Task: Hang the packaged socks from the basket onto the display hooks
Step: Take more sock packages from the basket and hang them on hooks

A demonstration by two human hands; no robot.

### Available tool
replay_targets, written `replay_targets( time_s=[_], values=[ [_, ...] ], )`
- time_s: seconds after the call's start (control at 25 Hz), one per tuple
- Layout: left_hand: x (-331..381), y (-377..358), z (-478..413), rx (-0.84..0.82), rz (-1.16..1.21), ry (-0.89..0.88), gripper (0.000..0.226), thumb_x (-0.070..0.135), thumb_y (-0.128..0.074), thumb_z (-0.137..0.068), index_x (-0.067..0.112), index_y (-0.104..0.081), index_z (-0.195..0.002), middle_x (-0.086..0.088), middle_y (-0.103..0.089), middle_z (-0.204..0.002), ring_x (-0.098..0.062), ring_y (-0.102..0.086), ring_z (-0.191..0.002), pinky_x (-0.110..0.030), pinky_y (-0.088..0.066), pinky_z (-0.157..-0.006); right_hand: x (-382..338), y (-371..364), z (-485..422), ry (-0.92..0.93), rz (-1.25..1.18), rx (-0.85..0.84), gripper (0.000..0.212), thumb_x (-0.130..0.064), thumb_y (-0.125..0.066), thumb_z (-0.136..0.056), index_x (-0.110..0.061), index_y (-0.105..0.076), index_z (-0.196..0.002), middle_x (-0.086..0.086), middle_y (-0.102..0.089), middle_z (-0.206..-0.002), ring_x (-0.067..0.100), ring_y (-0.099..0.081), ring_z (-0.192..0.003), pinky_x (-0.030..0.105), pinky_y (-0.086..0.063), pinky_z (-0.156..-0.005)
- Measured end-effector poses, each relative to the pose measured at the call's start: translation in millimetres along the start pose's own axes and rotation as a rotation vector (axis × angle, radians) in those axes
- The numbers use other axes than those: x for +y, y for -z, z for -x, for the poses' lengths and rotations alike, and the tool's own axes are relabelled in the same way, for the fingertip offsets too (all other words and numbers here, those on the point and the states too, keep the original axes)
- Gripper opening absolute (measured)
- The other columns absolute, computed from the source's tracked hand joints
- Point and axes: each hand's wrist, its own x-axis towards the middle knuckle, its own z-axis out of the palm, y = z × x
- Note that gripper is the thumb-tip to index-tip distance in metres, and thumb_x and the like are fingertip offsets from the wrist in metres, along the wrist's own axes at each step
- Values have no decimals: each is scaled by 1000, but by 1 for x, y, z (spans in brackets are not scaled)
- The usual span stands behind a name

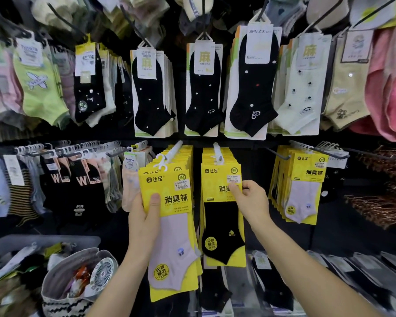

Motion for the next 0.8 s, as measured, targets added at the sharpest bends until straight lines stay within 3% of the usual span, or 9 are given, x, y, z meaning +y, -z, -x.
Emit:
replay_targets(
  time_s=[0.16,0.32,0.4,0.52,0.64,0.8],
  values=[
    [8,-9,3,-40,4,-36,22,17,-46,-97,37,-55,-98,29,-67,-92,11,-62,-86,-5,-46,-65,3,4,18,56,3,83,30,-40,-68,-80,-26,-45,-95,-5,-54,-90,12,-54,-83,21,-39,-64],
    [7,-36,8,-71,43,5,14,21,-50,-95,21,-57,-106,12,-66,-100,5,-63,-90,-9,-48,-69,-17,-9,34,137,-106,-158,30,-51,-69,-73,-32,-49,-85,-9,-55,-81,2,-51,-71,7,-41,-59],
    [9,-50,13,-95,65,22,12,22,-53,-93,29,-55,-103,13,-64,-102,6,-61,-92,-11,-49,-71,-22,-11,34,156,-102,-143,28,-48,-69,-75,-25,-57,-84,-7,-59,-78,3,-52,-67,11,-43,-57],
    [7,-61,17,-103,83,48,10,29,-50,-93,33,-54,-102,17,-63,-104,9,-59,-95,-10,-49,-74,-19,-1,29,117,-200,-134,7,-30,-68,-83,-25,-63,-84,-8,-70,-82,8,-66,-76,24,-54,-68],
    [5,-61,16,-70,29,24,15,21,-41,-98,30,-54,-96,18,-61,-96,12,-57,-87,-2,-42,-70,-12,10,24,55,-285,-152,6,-21,-64,-87,-25,-61,-86,-5,-72,-83,9,-70,-76,29,-57,-70],
    [-5,-46,9,9,1,25,17,20,-39,-99,16,-55,-102,12,-63,-94,4,-59,-83,-8,-45,-69,-11,20,7,29,-296,-25,6,-20,-62,-89,-18,-62,-95,-1,-70,-87,11,-68,-78,31,-56,-72]
  ],
)
